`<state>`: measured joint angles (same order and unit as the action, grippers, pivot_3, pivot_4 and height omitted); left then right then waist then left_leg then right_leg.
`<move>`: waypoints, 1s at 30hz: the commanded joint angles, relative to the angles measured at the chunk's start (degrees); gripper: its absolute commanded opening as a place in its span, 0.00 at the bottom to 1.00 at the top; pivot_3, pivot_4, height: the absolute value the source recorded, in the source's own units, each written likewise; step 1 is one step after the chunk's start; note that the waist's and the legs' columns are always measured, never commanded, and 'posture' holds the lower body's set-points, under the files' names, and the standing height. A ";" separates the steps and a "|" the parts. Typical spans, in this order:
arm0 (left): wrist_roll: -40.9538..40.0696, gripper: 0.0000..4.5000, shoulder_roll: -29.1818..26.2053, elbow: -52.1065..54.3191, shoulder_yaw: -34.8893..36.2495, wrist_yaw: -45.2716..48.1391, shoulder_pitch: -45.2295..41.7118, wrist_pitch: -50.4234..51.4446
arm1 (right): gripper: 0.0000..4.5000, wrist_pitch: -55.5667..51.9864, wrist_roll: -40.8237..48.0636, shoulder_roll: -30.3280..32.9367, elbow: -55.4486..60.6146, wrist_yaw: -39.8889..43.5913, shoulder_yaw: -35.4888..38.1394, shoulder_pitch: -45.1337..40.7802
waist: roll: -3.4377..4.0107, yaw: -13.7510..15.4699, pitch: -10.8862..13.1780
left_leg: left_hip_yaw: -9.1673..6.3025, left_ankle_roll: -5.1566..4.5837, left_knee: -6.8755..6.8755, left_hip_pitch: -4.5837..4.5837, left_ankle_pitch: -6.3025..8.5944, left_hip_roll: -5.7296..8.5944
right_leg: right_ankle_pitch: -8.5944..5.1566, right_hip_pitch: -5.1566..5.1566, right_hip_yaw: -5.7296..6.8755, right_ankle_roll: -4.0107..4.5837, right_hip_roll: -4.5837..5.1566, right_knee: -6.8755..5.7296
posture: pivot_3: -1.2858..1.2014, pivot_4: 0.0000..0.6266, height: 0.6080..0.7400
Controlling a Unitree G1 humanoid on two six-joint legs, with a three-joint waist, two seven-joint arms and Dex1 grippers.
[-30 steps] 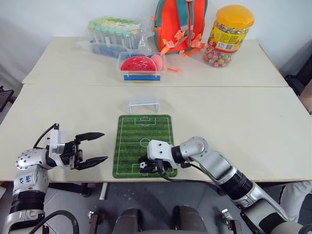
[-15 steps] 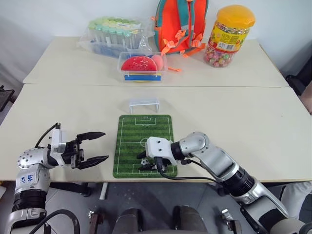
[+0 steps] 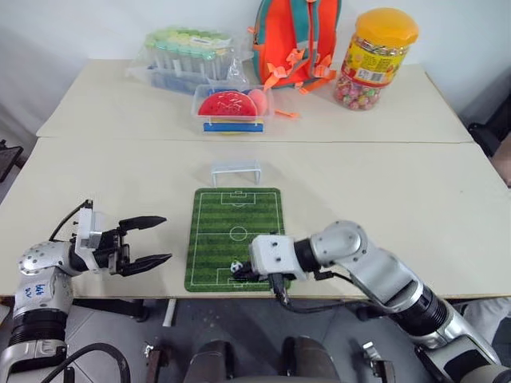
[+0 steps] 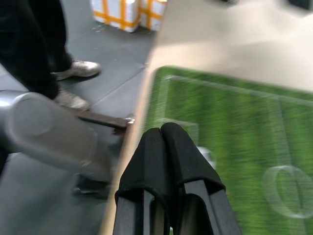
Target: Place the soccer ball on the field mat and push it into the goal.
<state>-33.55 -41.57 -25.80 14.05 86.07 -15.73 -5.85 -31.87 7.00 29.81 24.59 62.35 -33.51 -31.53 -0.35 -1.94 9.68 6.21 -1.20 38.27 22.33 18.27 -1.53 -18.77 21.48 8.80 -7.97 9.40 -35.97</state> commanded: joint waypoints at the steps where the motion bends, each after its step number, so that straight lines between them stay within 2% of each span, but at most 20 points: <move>1: -2.05 1.00 -1.45 1.62 1.07 6.21 1.41 1.20 | 0.01 0.80 -1.23 -1.50 0.86 -1.94 -1.75 1.24 | 0.00 0.04 0.00 | -0.02 0.01 0.00 0.00 0.00 -0.02 | 0.00 0.00 0.02 0.00 -0.01 -0.01 | 0.52 0.24 1.00; 7: -3.66 1.00 -2.84 4.53 1.95 6.31 4.29 2.99 | 0.01 1.27 -1.92 -3.47 -1.95 -4.40 -2.23 3.06 | -0.02 0.21 0.01 | -0.04 0.01 -0.01 0.02 0.00 -0.06 | 0.00 0.01 0.03 0.01 0.00 0.00 | 0.52 0.24 1.00; 11: -4.47 1.00 -3.36 5.40 2.21 5.82 4.79 3.80 | 0.01 2.65 -1.85 -5.81 -7.27 -5.86 0.06 0.92 | -0.02 0.24 0.01 | -0.04 0.01 0.01 0.01 0.00 -0.09 | -0.01 -0.01 0.02 0.01 0.01 -0.01 | 0.52 0.24 1.00; 18: -4.90 1.00 -2.15 5.55 2.21 4.15 2.76 3.96 | 0.01 8.07 -3.60 -6.89 -22.52 -10.25 9.12 -9.27 | -0.01 0.16 0.03 | -0.02 0.01 0.02 0.02 0.00 -0.10 | -0.01 0.01 0.01 0.01 0.00 -0.01 | 0.52 0.24 1.00; 22: -4.75 1.00 -0.42 4.50 2.55 1.49 -0.62 3.33 | 0.01 11.19 -5.24 -4.48 -29.73 -12.65 15.17 -17.13 | 0.02 0.21 0.04 | -0.05 0.01 -0.04 0.03 0.00 -0.09 | -0.01 0.04 0.04 0.01 0.00 -0.01 | 0.52 0.24 1.00; 25: -3.50 1.00 0.69 3.48 2.75 -0.49 -2.68 2.45 | 0.01 10.88 -4.93 -2.78 -30.03 -13.70 18.77 -19.80 | 0.01 0.17 0.06 | -0.08 0.01 -0.03 0.08 0.00 -0.07 | -0.01 0.05 0.06 0.01 0.01 0.00 | 0.52 0.24 1.00; 30: -2.83 1.00 1.57 1.96 3.53 -4.56 -5.63 3.60 | 0.01 4.86 -0.12 0.20 -21.56 -11.51 24.24 -16.61 | 0.01 -0.01 0.06 | -0.09 0.03 -0.10 0.07 0.00 -0.04 | -0.01 0.05 0.17 0.01 -0.03 0.00 | 0.52 0.24 1.00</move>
<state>-36.58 -39.68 -23.60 15.72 83.13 -20.41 -2.45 -25.34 4.22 29.01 -1.48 49.89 -11.93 -48.78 -0.34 -1.94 9.74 6.12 -1.18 38.16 22.39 18.27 -1.57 -18.77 21.53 8.97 -7.95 9.37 -35.97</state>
